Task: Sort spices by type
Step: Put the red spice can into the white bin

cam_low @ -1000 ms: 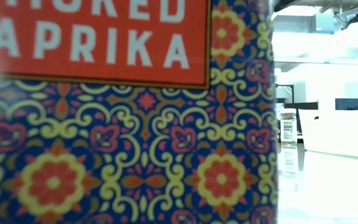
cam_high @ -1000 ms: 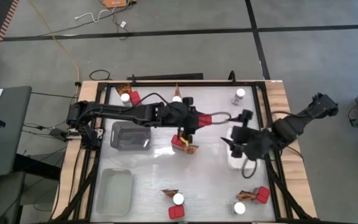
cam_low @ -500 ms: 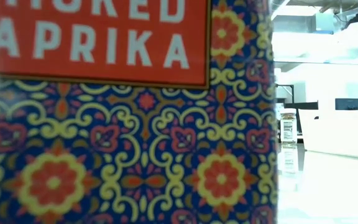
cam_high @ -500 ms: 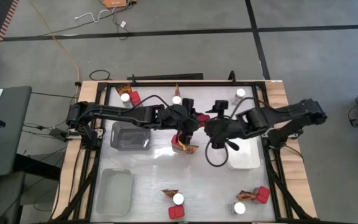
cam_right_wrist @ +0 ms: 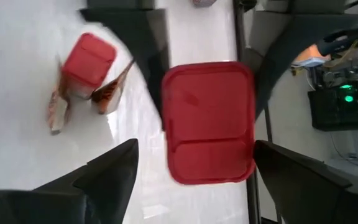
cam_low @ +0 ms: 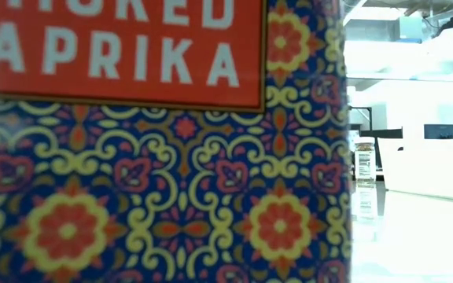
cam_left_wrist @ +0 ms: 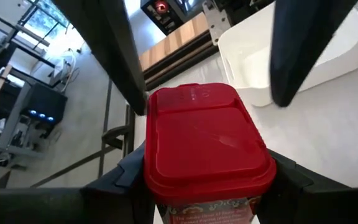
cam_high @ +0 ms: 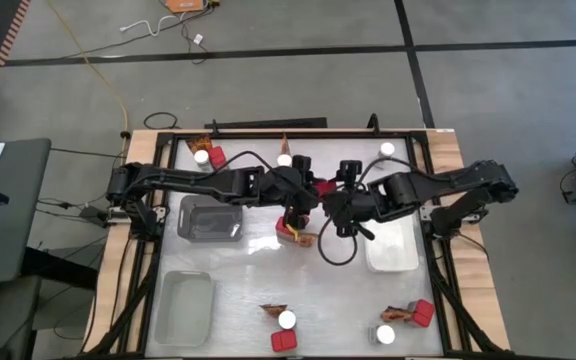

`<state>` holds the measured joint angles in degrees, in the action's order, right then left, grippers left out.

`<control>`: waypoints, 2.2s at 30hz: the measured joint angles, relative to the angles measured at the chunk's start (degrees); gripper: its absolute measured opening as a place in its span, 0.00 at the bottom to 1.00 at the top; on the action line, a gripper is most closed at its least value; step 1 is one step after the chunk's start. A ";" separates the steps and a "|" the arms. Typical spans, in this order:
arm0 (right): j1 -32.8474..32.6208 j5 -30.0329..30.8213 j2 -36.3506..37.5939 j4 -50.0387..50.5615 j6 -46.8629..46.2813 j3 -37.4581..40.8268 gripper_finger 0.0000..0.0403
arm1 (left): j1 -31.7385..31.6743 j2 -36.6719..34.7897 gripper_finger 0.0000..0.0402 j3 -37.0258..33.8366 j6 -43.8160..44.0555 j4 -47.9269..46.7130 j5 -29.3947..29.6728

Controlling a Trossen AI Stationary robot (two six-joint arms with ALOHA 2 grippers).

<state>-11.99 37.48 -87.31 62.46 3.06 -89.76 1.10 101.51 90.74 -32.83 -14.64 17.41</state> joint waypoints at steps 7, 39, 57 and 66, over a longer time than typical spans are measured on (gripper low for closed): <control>0.11 0.13 0.28 -0.01 0.03 0.02 0.84 | 0.13 0.01 0.48 0.00 0.99 -0.72 -0.42; 0.53 -4.49 -0.04 1.72 2.72 -0.04 0.60 | 1.01 0.12 0.53 0.00 5.11 1.30 -2.08; -0.71 -4.46 0.79 12.59 -5.75 0.15 0.60 | 1.18 0.12 0.68 0.09 7.72 1.62 -2.12; -7.76 -4.40 6.45 24.54 -22.61 0.05 0.60 | 1.16 0.46 0.68 0.09 14.23 0.90 -0.98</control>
<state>-19.76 33.07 -80.86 87.00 -19.55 -89.70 2.26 101.96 90.83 -18.59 -13.74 16.44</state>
